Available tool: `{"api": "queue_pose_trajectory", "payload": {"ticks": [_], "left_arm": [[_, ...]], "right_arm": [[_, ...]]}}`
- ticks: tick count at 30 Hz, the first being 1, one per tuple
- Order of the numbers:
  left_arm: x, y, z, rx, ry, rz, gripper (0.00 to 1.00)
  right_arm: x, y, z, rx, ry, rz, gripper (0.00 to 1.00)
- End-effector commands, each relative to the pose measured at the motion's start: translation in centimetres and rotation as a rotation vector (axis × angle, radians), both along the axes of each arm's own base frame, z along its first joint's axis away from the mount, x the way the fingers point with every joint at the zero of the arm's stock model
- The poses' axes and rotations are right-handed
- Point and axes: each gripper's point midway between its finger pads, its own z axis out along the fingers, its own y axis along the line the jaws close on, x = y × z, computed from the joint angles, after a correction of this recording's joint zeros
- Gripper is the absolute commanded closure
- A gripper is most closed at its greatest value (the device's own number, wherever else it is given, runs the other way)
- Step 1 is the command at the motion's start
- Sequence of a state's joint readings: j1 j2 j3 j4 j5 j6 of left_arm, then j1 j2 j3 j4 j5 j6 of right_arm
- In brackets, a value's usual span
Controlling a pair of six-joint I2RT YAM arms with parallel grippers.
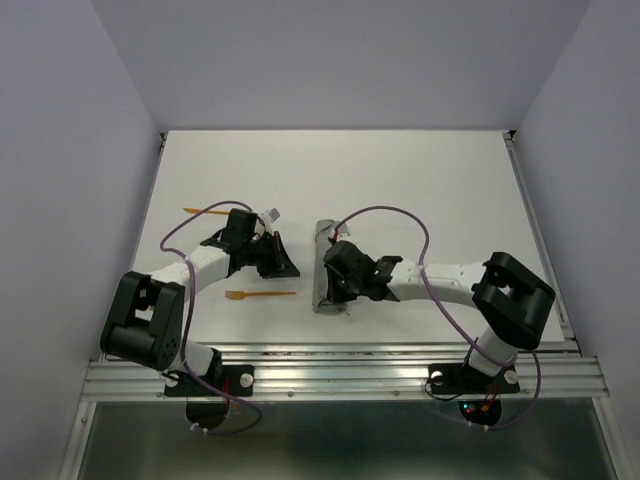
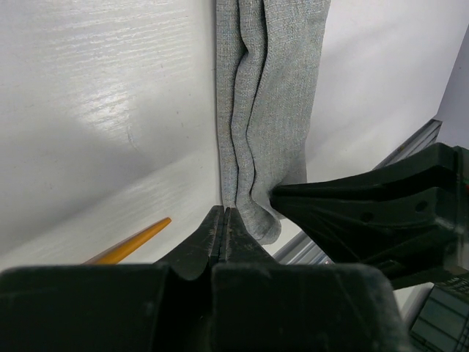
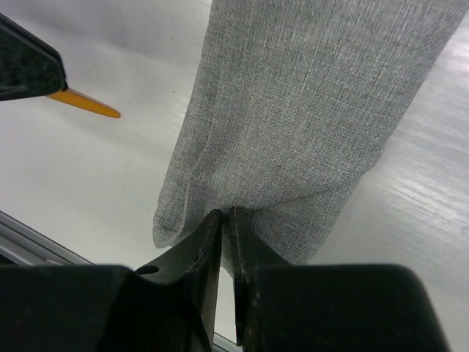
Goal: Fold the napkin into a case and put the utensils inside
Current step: Smooth out the smaller rectangle-folded napkin at the center of the board.
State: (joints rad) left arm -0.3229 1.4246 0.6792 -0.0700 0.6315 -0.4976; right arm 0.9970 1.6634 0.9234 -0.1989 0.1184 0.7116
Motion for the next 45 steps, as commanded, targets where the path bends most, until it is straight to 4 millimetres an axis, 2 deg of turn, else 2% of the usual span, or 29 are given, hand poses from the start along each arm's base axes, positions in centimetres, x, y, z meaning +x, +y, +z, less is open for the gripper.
{"api": "queue_pose_trajectory", "payload": {"ticks": [1,3,9,14,19,23,27,28,32,33,35,36,38,39,41,43,45], "left_arm": [[0.5,-0.1,1.1,-0.022,-0.055,-0.009,1.00],[0.6,-0.1,1.2,-0.022,-0.057,-0.009,1.00],[0.7,0.1,1.2,-0.019,-0.063,-0.005,1.00],[0.7,0.3,1.1,-0.013,-0.060,-0.005,1.00],[0.7,0.3,0.9,-0.012,-0.057,-0.002,1.00],[0.7,0.3,0.9,-0.014,-0.051,-0.001,1.00],[0.7,0.3,1.2,-0.020,-0.056,0.006,1.00],[0.9,0.4,1.4,-0.022,-0.062,0.011,1.00],[1.8,1.2,2.5,-0.024,-0.081,0.039,1.00],[2.3,1.8,3.0,-0.023,-0.092,0.060,1.00],[3.0,2.7,3.8,-0.003,-0.110,0.078,1.00],[3.8,3.8,4.2,0.002,-0.123,0.115,1.00],[4.7,4.9,5.2,0.004,-0.146,0.150,1.00],[5.0,5.3,5.5,0.003,-0.153,0.163,1.00],[5.7,6.4,5.8,0.017,-0.164,0.199,1.00],[5.9,6.8,6.0,0.024,-0.173,0.211,1.00],[5.9,7.0,6.0,0.024,-0.174,0.216,1.00]], "right_arm": [[1.6,0.9,4.7,0.041,-0.118,0.006,0.84],[1.7,1.1,4.8,0.043,-0.119,0.008,0.84],[0.9,2.5,3.5,0.053,-0.081,0.057,0.84],[-0.3,3.3,1.5,0.035,-0.022,0.115,0.85],[-2.0,3.1,-1.8,0.006,0.052,0.154,0.85],[-1.7,1.9,-3.5,-0.065,0.044,0.135,0.85],[-0.4,0.8,-2.2,-0.124,-0.040,0.137,0.84],[0.3,0.7,-0.8,-0.126,-0.088,0.138,0.83],[2.0,0.8,2.4,-0.128,-0.177,0.110,0.79],[2.5,1.2,3.7,-0.118,-0.196,0.102,0.73],[3.4,1.1,4.4,-0.132,-0.225,0.062,0.69],[3.9,1.3,4.7,-0.148,-0.231,0.045,0.62],[4.8,1.4,4.7,-0.179,-0.242,0.011,0.56],[4.8,1.2,3.6,-0.220,-0.225,0.006,0.47],[5.8,1.6,4.0,-0.237,-0.236,-0.029,0.33],[6.2,1.9,3.1,-0.266,-0.227,-0.039,0.30],[6.8,2.6,3.3,-0.266,-0.234,-0.053,0.27]]}}
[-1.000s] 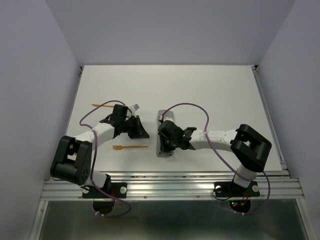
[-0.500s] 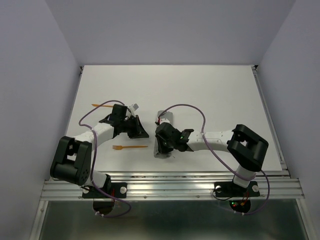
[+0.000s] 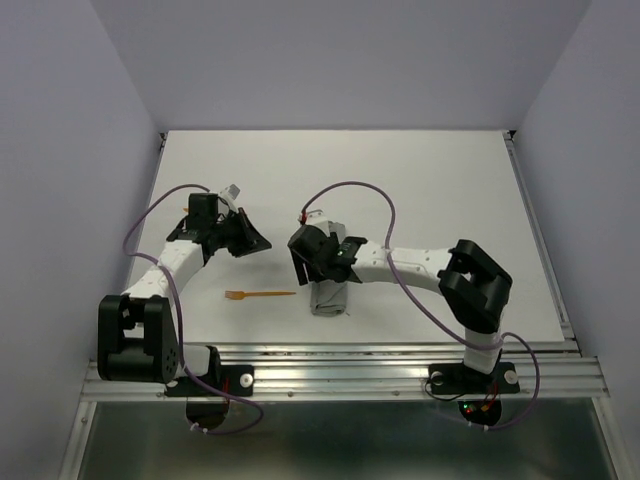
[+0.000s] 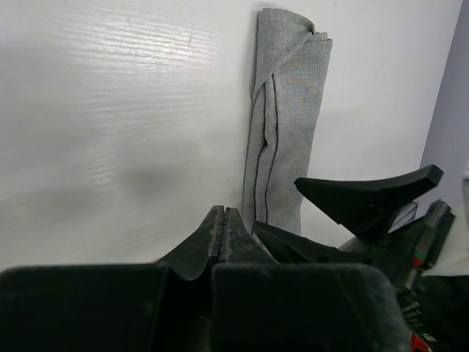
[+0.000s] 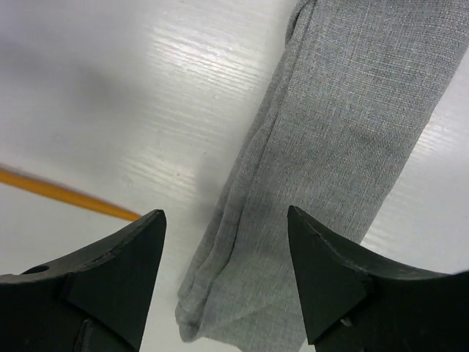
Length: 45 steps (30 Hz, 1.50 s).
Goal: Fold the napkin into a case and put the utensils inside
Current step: Pick up the smaller rectangle-folded napkin from the center of the board.
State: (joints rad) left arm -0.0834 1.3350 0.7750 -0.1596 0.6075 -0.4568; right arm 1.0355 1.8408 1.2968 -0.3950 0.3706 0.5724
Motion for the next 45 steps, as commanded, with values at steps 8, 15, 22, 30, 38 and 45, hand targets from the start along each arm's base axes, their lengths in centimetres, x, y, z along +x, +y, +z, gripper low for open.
{"api": "queue_pose_trajectory", "payload": {"ticks": [8,15,22,30,38,45], "left_arm": [[-0.2,0.4,0.2,0.014,-0.026,-0.023,1.00],[-0.1,0.6,-0.2,0.017,-0.025,-0.030,1.00],[-0.1,0.6,-0.4,0.012,-0.025,-0.036,1.00],[-0.3,0.7,-0.4,0.014,-0.024,-0.041,1.00],[-0.4,0.8,-0.6,0.012,-0.022,-0.038,1.00],[-0.3,0.9,-0.7,0.015,-0.020,-0.040,1.00]], "right_arm": [[1.7,0.1,-2.4,-0.138,0.006,-0.093,0.32],[2.6,0.1,-2.4,-0.164,-0.018,-0.126,0.38],[3.2,0.6,0.1,-0.151,-0.076,-0.124,0.42],[3.1,1.1,-2.2,-0.181,-0.038,-0.114,0.46],[2.9,0.8,-4.2,-0.211,-0.015,-0.128,0.48],[2.4,0.5,-6.2,-0.191,0.026,-0.136,0.72]]}}
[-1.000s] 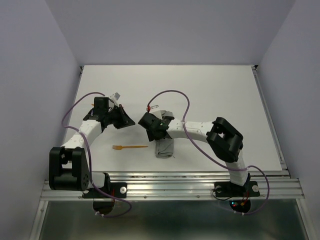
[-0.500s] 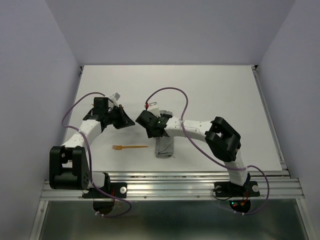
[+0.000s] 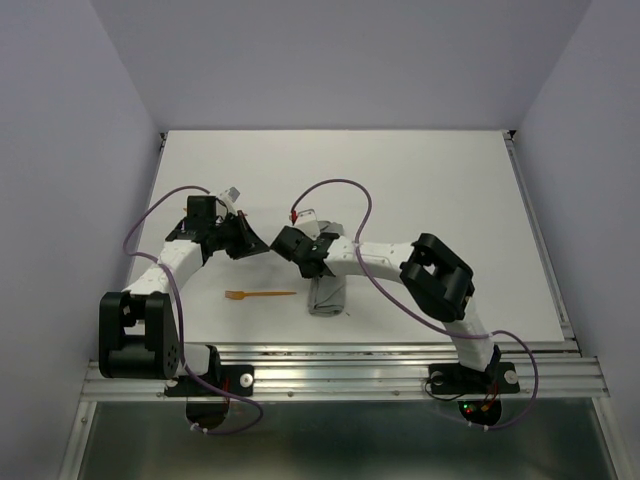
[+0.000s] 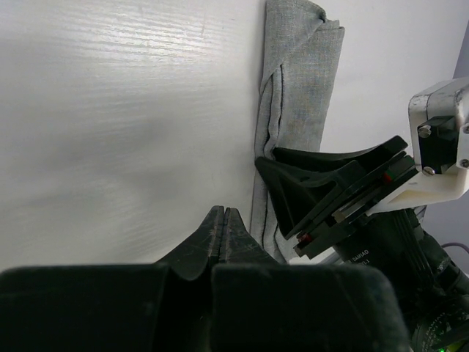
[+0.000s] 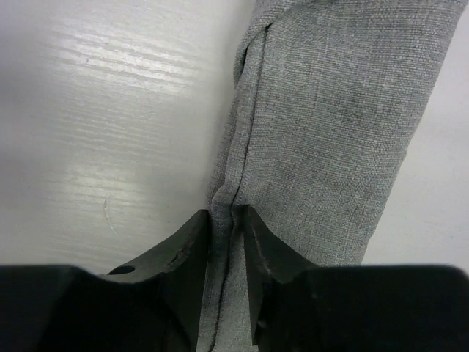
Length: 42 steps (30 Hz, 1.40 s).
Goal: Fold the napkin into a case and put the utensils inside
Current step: Pick up the smaller rectangle-folded napkin from the center of the board, then turn over the smaller rectangle-folded napkin at the center of the board.
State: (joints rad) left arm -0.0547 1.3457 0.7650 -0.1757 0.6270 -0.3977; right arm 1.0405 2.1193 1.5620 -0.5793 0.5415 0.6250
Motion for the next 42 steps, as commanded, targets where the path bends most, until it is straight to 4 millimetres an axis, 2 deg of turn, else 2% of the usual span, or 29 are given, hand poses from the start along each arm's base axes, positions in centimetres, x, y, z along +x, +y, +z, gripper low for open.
{"api": "queue_pose_trajectory", "payload": {"ticks": [1,5,8,9,11,12,16,18,22,23,27,31,35,36,37,42], "left_arm": [[0.0,0.0,0.2,-0.003,-0.024,-0.018,1.00],[-0.1,0.1,-0.1,0.000,-0.017,-0.016,1.00],[-0.1,0.2,-0.2,0.002,-0.015,-0.012,1.00],[0.0,0.2,-0.1,0.001,-0.016,-0.010,1.00],[0.1,0.4,-0.1,0.003,-0.017,-0.002,1.00],[0.1,0.5,0.0,0.004,-0.020,0.000,1.00],[0.5,1.0,0.3,0.003,-0.026,0.026,1.00],[0.4,0.9,0.3,-0.010,-0.029,0.025,1.00],[0.2,0.9,0.3,-0.020,-0.024,0.028,1.00],[0.2,1.0,0.5,-0.023,-0.030,0.029,1.00],[0.2,0.9,1.4,-0.026,-0.059,0.023,1.00],[0.7,2.3,2.6,-0.032,-0.086,0.059,1.00],[1.0,3.2,4.0,-0.040,-0.123,0.087,1.00],[1.1,3.2,4.4,-0.040,-0.135,0.086,1.00],[1.1,3.3,4.8,-0.041,-0.150,0.081,1.00],[1.1,3.4,5.6,-0.045,-0.164,0.083,1.00]], "right_arm": [[-1.0,0.2,-2.1,0.032,0.051,-0.011,0.77],[-0.8,-0.2,-3.0,0.051,0.077,0.009,0.99],[-0.9,0.4,-2.5,0.075,0.069,0.057,0.99],[-0.7,1.4,-1.3,0.121,0.049,0.101,0.99],[-1.0,2.0,-0.5,0.160,0.040,0.160,0.99],[-1.0,3.3,0.6,0.217,0.024,0.232,0.99],[-0.8,4.7,4.6,0.352,-0.020,0.326,0.99],[-1.0,5.6,5.5,0.422,-0.024,0.373,0.99],[-1.4,6.5,6.0,0.516,0.000,0.427,0.99],[-1.0,6.7,6.5,0.543,-0.014,0.430,0.99],[-2.4,7.8,7.2,0.622,0.020,0.496,0.99],[-2.6,8.5,8.1,0.679,0.023,0.528,0.99],[-2.2,8.3,8.9,0.756,0.042,0.542,0.99],[-2.8,8.9,9.6,0.803,0.059,0.565,0.99],[-2.0,8.3,9.8,0.831,0.066,0.553,0.99],[-2.9,8.1,10.6,0.948,0.127,0.599,0.99]]}}
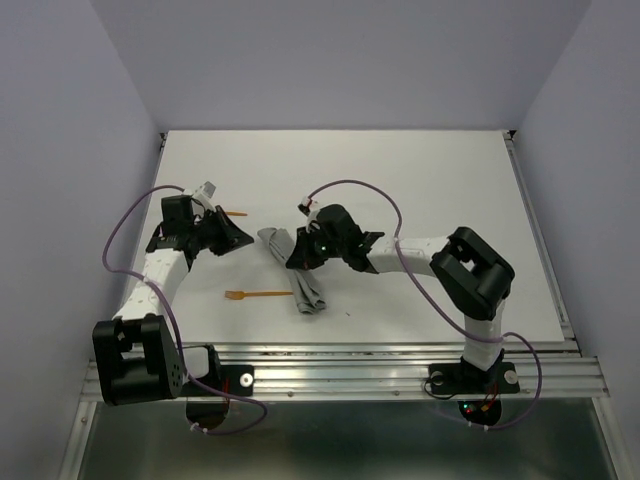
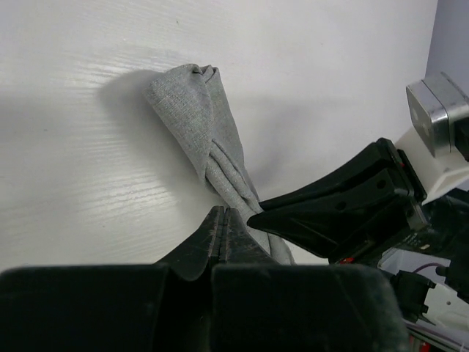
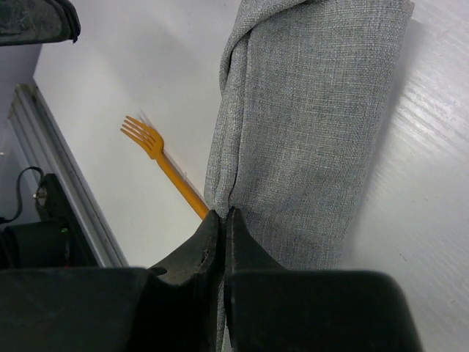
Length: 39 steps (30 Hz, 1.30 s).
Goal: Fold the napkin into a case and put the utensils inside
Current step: Turn over the smaller rectangle-folded napkin at the center of the board.
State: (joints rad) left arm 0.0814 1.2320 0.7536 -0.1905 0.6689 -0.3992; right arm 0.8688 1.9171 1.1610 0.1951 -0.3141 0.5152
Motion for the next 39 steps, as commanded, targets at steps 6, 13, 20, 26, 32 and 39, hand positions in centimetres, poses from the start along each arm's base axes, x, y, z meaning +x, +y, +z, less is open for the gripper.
{"api": "queue_pose_trajectory", "payload": {"ticks": [6,13,20,26,32,39], "left_arm": [[0.5,-0.1,2.8,-0.015,-0.077,-0.019,1.00],[0.6,-0.1,2.7,-0.017,-0.069,-0.009,1.00],[0.8,0.0,2.7,-0.021,-0.064,0.003,1.00],[1.0,0.0,2.8,-0.024,-0.061,0.009,1.00],[1.1,0.1,2.5,-0.021,-0.056,0.012,1.00],[1.0,0.0,2.2,-0.022,-0.050,0.010,1.00]], "right_arm": [[0.3,-0.2,6.9,0.348,0.063,0.118,0.99],[0.1,-1.8,7.0,0.473,0.158,0.166,0.99],[0.9,-3.8,5.6,0.538,0.240,0.162,0.99],[1.5,-5.1,3.9,0.567,0.319,0.143,0.99],[2.0,-6.0,1.0,0.501,0.357,0.095,0.99],[3.0,-7.7,-1.1,0.455,0.367,0.034,0.99]]}}
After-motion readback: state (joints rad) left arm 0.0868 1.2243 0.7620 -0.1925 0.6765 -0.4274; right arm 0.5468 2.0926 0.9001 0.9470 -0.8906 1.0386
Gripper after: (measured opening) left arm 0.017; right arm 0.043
